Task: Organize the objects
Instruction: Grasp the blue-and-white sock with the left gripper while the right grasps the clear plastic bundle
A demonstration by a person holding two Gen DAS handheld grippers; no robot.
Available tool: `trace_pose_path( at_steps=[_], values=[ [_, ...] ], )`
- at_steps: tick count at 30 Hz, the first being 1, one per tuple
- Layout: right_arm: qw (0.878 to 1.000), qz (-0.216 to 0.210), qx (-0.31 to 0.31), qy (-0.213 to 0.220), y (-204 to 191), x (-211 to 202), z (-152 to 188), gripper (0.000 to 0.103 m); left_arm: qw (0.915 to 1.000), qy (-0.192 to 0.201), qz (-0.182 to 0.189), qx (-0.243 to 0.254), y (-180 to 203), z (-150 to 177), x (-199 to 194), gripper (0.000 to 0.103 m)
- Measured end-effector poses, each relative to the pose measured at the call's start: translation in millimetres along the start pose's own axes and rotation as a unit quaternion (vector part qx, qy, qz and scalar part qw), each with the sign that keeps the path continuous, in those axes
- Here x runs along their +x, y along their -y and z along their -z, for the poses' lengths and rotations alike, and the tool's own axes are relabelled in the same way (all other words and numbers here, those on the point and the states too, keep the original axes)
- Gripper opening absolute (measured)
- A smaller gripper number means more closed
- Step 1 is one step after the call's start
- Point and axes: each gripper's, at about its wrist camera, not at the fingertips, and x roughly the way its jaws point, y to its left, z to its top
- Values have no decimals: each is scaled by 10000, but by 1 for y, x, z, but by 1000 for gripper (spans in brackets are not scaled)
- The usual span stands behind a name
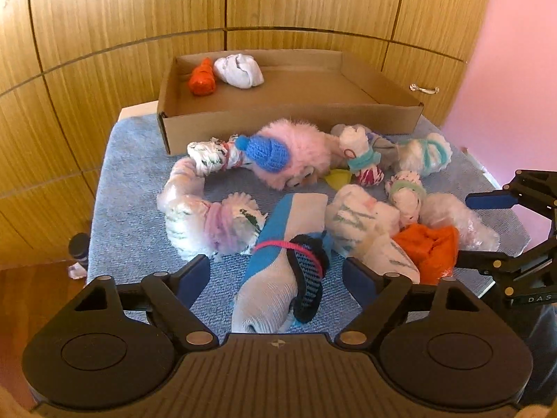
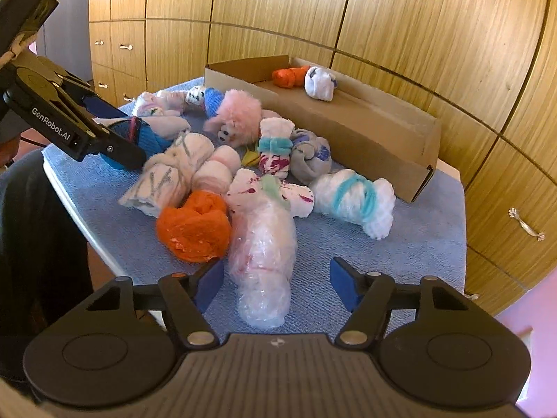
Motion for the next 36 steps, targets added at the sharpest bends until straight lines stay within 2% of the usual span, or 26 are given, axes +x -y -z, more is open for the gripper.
trace_pose_path(
  at_steps=[3,5,6,8,10,24,31,36],
  values=[
    [9999,-85,134,9,3,2,1,58,10000,-16,57,9,1,-1,5,75],
    [9996,-173,201,25,4,2,2,52,10000,-33,62,49,2,-1,9,68],
    [9995,-221,240,30,4,2,2,43,9999,-42,63,72,2,-1,10,61],
    [9990,-339,300,21,6,2,2,34,9999,-29,130,90,3,0,11,58],
    [9987,-397,328,21,6,1,3,32,9998,-36,116,186,6,0,12,55],
    [9974,-341,625,147,26,-20,-6,30,9995,56,211,237,5,-1,-8,54],
    [9965,-222,692,401,39,-36,-27,30,9991,269,245,232,1,-19,-35,54],
    [9956,-153,716,586,45,-40,-39,30,9992,365,130,71,-9,-29,-37,54]
  ],
)
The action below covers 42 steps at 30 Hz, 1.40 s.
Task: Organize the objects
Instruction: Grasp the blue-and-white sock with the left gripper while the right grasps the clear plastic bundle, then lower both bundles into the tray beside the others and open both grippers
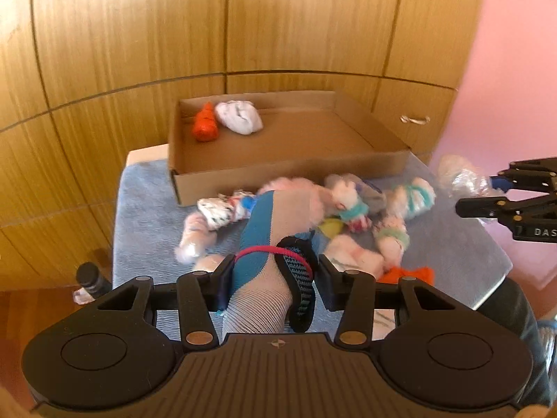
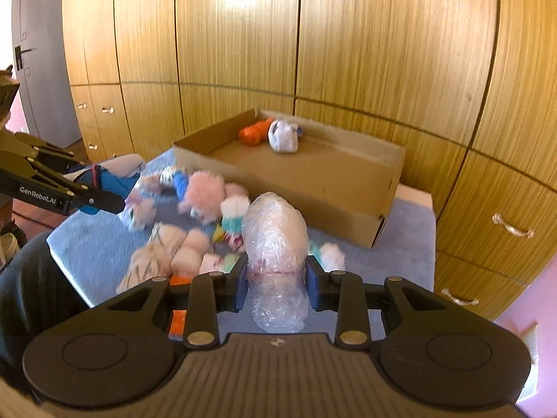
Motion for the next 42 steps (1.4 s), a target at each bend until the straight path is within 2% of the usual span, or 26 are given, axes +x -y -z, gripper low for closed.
trace_pose_path(
  at_steps=[4,8,14,18,28,33,42],
  values=[
    [9999,-23,-64,98,4,-4,-14,30,10000,70,12,-1,-5,-11,-8,54],
    [9998,82,-22,199,13,-3,-32,30,9997,196,104,-75,-10,-36,-12,54],
    [9996,92,71,252,24,6,-50,30,9992,345,100,-160,-15,-69,-8,54],
    [9996,92,90,269,31,13,-66,31,9995,320,38,-25,-10,-94,5,54],
    [9996,217,118,158,55,56,-102,31,9997,40,219,54,11,-152,81,54],
    [9996,237,161,-6,70,92,-113,31,9995,-43,304,53,17,-177,134,54],
    [9983,374,169,-415,97,176,-124,31,9997,-259,18,-35,7,-193,225,54]
  ],
)
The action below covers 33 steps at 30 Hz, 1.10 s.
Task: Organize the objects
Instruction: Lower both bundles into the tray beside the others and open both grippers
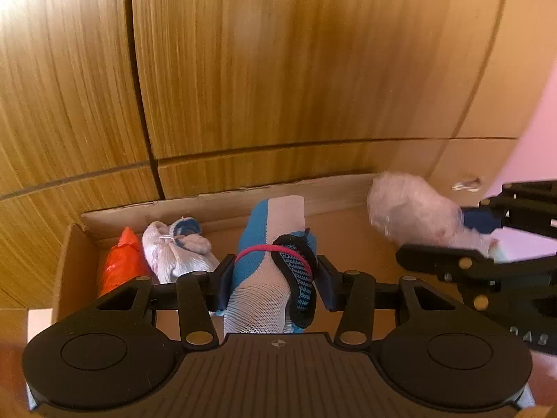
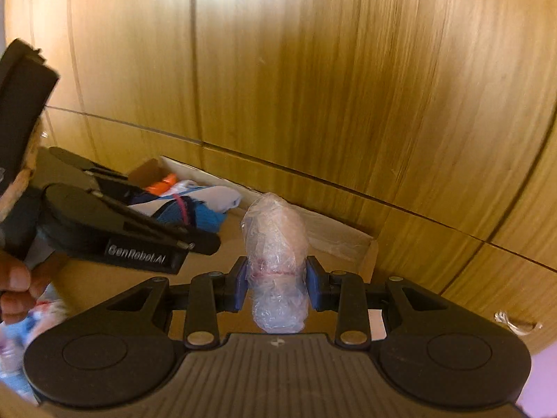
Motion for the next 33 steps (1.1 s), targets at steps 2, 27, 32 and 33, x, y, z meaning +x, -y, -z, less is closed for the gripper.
trace_pose_path(
  at_steps=[2,27,32,33],
  values=[
    [9999,-18,-9,-114,1,17,-3,31,9999,-73,-83,-2,-5,0,14,54],
    [9936,-351,-972,-464,-26,84,-20,33,9941,-281,265,-1012,-64,-5,42,56],
    [9932,-294,-979,-551,-30,89,-20,35,9940,-263,248,-1035,-66,-7,42,59],
    [9935,-312,-946,-560,-29,89,-19,36,9943,-248,245,-1012,-63,-7,38,63]
  ],
)
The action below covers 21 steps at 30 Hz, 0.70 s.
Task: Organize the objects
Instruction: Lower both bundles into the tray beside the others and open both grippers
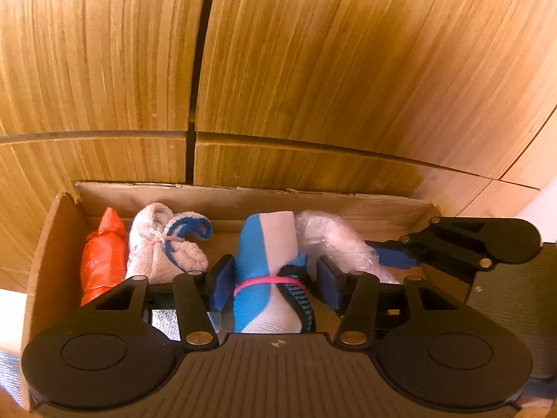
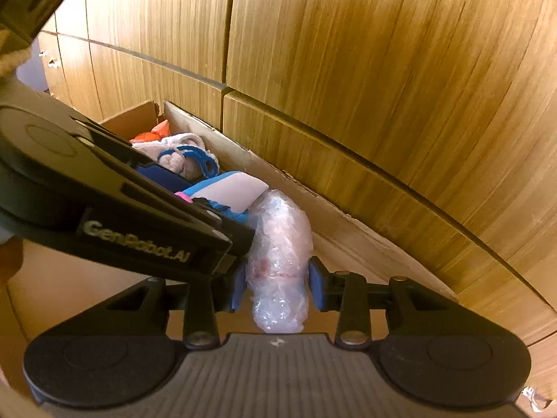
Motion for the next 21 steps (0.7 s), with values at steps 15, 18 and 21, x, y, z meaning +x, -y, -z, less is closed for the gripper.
trace_pose_path(
  at_steps=[15,18,21],
  values=[
    [9996,-23,270,41,5,-20,1,68,9999,102,-75,3,16,-4,-24,81],
    [9996,18,294,21,3,-29,2,72,9999,134,-57,5,20,-5,-28,84],
    [9994,31,357,12,0,-38,2,74,9999,158,-51,2,20,-4,-36,85]
  ],
)
